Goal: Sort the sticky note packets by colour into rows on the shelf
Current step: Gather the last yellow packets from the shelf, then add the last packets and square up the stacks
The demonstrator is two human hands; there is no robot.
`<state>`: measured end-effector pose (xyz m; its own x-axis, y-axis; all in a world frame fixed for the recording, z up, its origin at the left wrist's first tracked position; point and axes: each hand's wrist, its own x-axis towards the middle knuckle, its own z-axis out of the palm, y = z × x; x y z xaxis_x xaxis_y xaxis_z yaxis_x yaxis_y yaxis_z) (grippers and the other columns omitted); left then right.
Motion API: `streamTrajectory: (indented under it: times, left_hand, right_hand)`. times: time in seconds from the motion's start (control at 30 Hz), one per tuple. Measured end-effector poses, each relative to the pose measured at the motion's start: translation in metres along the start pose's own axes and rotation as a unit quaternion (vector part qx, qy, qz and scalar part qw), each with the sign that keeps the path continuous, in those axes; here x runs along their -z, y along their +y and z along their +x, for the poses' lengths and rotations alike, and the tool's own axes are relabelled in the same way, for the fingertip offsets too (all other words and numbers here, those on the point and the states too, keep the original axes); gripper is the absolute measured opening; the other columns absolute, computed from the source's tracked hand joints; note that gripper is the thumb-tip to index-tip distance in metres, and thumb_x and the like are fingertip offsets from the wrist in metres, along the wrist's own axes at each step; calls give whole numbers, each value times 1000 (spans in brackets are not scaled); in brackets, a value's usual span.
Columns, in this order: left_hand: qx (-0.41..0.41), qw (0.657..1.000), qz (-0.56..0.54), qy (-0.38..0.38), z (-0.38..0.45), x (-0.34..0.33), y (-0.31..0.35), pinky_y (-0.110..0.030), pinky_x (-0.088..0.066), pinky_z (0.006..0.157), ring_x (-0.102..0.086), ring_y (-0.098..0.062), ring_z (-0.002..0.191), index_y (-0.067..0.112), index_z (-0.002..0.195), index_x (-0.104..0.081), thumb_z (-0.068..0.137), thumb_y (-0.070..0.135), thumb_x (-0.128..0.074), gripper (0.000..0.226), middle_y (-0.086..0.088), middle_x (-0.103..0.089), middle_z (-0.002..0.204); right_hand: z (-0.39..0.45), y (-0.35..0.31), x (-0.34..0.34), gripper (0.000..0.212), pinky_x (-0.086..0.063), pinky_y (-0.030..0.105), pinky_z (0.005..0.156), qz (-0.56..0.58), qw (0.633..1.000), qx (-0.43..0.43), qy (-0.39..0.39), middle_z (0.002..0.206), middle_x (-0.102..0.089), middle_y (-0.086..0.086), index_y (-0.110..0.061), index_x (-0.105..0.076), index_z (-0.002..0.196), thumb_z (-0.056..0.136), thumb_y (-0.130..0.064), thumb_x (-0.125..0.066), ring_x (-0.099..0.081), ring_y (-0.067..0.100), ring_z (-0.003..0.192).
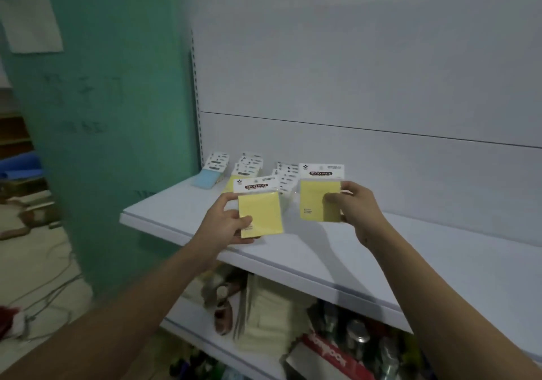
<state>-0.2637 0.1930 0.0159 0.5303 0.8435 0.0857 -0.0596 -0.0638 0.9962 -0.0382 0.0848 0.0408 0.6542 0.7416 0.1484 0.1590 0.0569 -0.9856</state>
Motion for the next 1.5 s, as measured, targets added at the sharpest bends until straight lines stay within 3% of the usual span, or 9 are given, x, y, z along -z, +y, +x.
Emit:
streamTrajectory:
  times: [0.2,0.33,0.5,0.67,0.87,1.07,1.23,1.4,1.5]
  left_hand:
    - [34,998,-52,32,11,109,-24,-38,-61,59,-66,-39,93,15,121,-43,85,-13,-59,49,-23,-64,103]
    - [44,997,-53,43,33,150,-39,-46,-61,66,-66,-38,90,17,124,-41,84,-15,-59,53,-22,-61,104]
    - [62,994,-73,42,92,174,-45,-44,-61,66,-64,-41,95,15,123,-43,85,-14,-59,50,-25,-61,106]
    - [17,998,-18,64,168,188,-48,-28,-58,57,-69,-24,82,18,114,-48,86,-4,-65,39,-11,-70,98]
    - [37,998,35,-31,230,189,-73,-41,-60,65,-67,-27,75,11,118,-47,81,-9,-68,47,-20,-69,92]
    - [35,996,66,-58,271,173,-74,-29,-61,65,-68,-23,78,1,108,-58,78,-11,-70,35,-14,-69,92]
    - [7,990,118,-78,293,153,-79,-46,-58,82,-68,-25,78,6,103,-66,74,-9,-74,33,-11,-67,86]
    - [-22,978,201,-57,315,146,-89,-27,-51,72,-65,-18,75,11,94,-67,70,7,-82,29,-6,-68,81]
    - [-4,972,225,-72,327,147,-91,-30,-49,74,-58,-19,87,13,112,-55,65,18,-88,57,-3,-59,97]
  right_hand:
    - [-2,3,-104,18,-58,42,79,36,998,-38,-32,101,-71,15,3,-63,104,88,-3,-66,-69,29,91]
    - [4,21,-147,14,-56,34,68,78,994,-74,-22,97,-69,14,0,-63,101,87,1,-66,-69,27,86]
    - [46,36,-192,12,-57,39,71,43,995,-89,-18,92,-66,9,-2,-61,91,89,8,-55,-66,23,80]
    - [118,62,-241,18,-58,40,69,17,994,-105,-2,99,-66,18,4,-62,102,86,10,-58,-66,31,83]
    - [180,92,-268,13,-58,46,80,-96,990,-92,47,93,-69,15,-5,-65,90,79,-3,-72,-68,32,88]
    - [205,76,-269,25,-44,31,72,-388,920,-32,51,102,-66,17,-3,-60,101,84,-19,-69,-63,33,96]
    - [211,50,-268,19,-41,33,71,-594,804,7,8,110,-63,13,-6,-56,109,91,-11,-54,-62,34,103]
    - [217,20,-279,14,-28,29,53,-574,804,104,121,72,-48,4,-9,-51,97,89,-2,-42,-48,32,72]
    - [219,10,-304,13,-35,32,56,-517,831,157,133,77,-61,7,-11,-53,94,90,-10,-41,-53,34,71]
